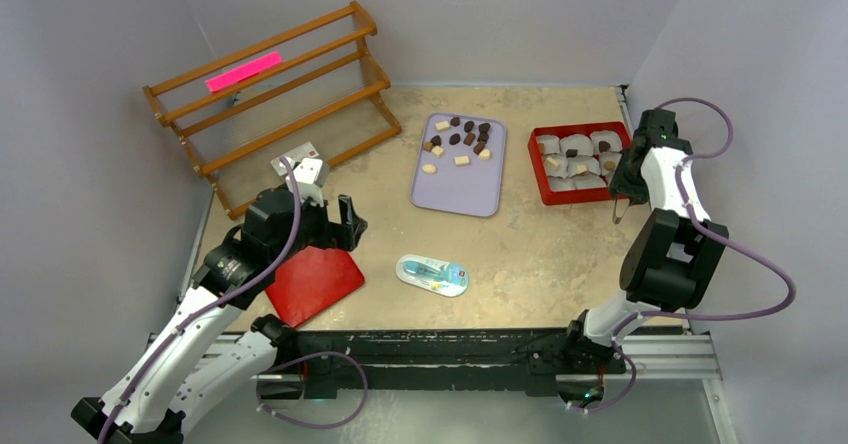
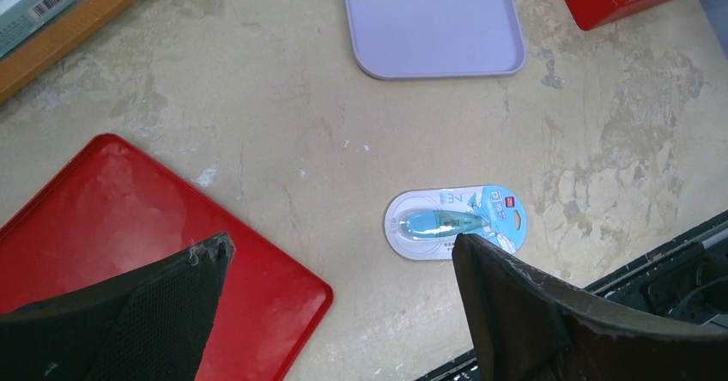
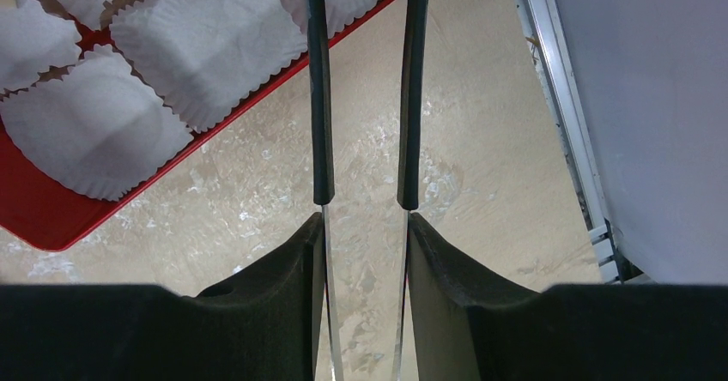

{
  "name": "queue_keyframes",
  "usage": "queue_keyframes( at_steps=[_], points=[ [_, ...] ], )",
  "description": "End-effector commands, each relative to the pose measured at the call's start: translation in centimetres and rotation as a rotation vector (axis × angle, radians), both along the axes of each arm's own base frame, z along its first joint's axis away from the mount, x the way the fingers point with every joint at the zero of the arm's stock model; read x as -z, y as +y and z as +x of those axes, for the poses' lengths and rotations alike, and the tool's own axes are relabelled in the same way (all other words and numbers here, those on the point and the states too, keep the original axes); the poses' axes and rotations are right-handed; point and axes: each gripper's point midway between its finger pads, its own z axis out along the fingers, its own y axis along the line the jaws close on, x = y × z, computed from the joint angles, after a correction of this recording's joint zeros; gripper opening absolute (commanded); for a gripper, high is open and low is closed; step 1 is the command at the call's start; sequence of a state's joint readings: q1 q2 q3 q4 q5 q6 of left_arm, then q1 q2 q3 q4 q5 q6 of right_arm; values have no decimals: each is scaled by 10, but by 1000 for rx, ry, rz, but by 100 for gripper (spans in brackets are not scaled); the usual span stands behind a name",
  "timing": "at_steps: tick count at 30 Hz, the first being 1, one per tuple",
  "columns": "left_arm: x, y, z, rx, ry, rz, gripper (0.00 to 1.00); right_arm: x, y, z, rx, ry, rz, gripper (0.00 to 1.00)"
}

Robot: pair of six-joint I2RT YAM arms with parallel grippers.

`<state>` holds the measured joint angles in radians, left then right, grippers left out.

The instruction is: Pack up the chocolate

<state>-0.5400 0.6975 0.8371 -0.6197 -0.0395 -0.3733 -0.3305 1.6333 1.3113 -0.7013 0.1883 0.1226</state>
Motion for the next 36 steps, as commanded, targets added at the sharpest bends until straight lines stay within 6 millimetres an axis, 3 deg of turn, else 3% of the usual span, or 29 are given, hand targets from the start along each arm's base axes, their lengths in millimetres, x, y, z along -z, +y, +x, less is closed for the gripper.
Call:
queue_keyframes(
  at_steps=[1, 9, 19, 26, 36],
  points=[
    [-6, 2, 2, -10, -29, -3, 99, -19, -3, 7, -9, -43, -7, 40],
    [-4, 2, 2, -14, -27, 1, 99, -36, 0, 12, -26, -101, -8, 39],
    [-6, 3, 2, -16, -32, 0, 99, -90, 22, 27, -92, -295, 40, 38],
    [-15, 6, -1, -20, -65, -16, 100, -98, 77, 48, -240, -320, 79, 38],
    [-19, 6, -1, -18, -79, -22, 100, -93, 180, 83, -467, -352, 100, 38]
  ],
)
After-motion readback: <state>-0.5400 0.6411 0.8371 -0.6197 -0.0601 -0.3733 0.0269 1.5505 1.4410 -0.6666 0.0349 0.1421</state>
